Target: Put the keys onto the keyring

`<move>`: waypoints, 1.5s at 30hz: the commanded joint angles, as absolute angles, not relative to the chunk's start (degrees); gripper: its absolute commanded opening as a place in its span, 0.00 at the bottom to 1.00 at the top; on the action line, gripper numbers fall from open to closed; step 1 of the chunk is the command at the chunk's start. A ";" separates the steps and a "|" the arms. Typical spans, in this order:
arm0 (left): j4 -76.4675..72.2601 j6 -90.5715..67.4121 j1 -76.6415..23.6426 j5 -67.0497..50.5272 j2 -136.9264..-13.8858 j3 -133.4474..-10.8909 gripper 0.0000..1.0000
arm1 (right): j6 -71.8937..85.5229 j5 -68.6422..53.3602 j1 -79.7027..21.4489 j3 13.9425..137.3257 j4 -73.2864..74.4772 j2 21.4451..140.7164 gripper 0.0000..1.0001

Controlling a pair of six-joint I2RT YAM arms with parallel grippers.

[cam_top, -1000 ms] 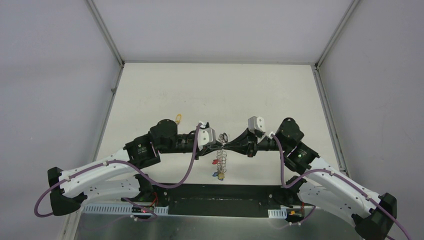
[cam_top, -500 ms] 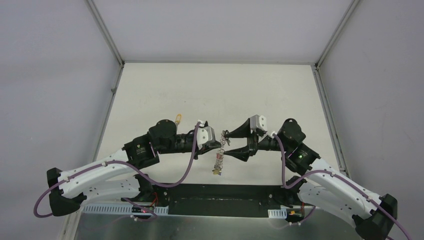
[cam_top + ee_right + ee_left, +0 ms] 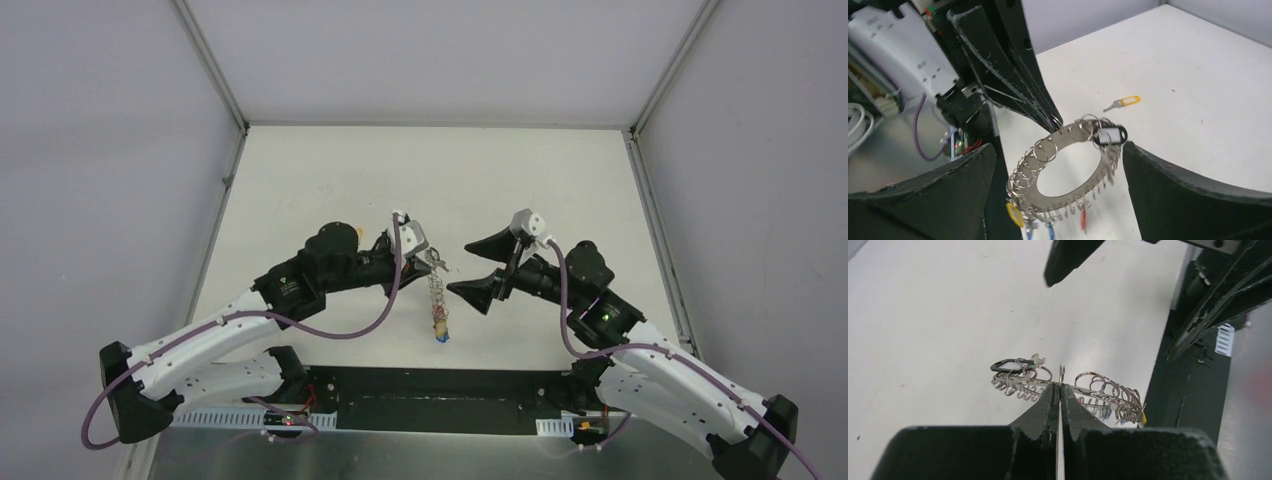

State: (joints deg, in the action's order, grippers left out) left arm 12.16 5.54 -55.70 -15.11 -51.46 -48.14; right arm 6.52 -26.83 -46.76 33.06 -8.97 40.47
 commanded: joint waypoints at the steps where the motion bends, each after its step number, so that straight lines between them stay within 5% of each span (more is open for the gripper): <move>1: 9.68 1.38 -49.48 -15.57 -51.40 -48.72 0.00 | 19.52 -9.68 -46.85 33.57 -7.47 40.78 1.00; 7: 12.63 0.13 -38.66 -13.85 -49.30 -48.85 0.00 | 26.37 4.00 -46.47 35.69 -1.38 46.69 1.00; 22: 20.03 -0.82 -3.16 -23.78 -48.33 -52.60 0.00 | 22.63 -12.32 -43.23 56.76 4.84 84.58 0.99; 30: 21.79 1.27 7.78 -21.61 -48.36 -55.26 0.00 | 18.46 -15.88 -46.95 72.36 0.79 105.86 0.83; 38: 24.76 5.04 8.25 -16.82 -44.11 -55.06 0.00 | 14.01 -10.64 -52.77 90.28 3.35 121.94 0.55; 45: 26.99 5.72 8.24 -19.95 -40.64 -54.10 0.00 | 10.33 -2.71 -55.33 97.00 5.35 128.88 0.47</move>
State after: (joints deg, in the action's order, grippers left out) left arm 28.27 4.03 7.97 -18.28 -43.20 -52.58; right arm 13.56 -9.06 -54.78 93.19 4.34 126.89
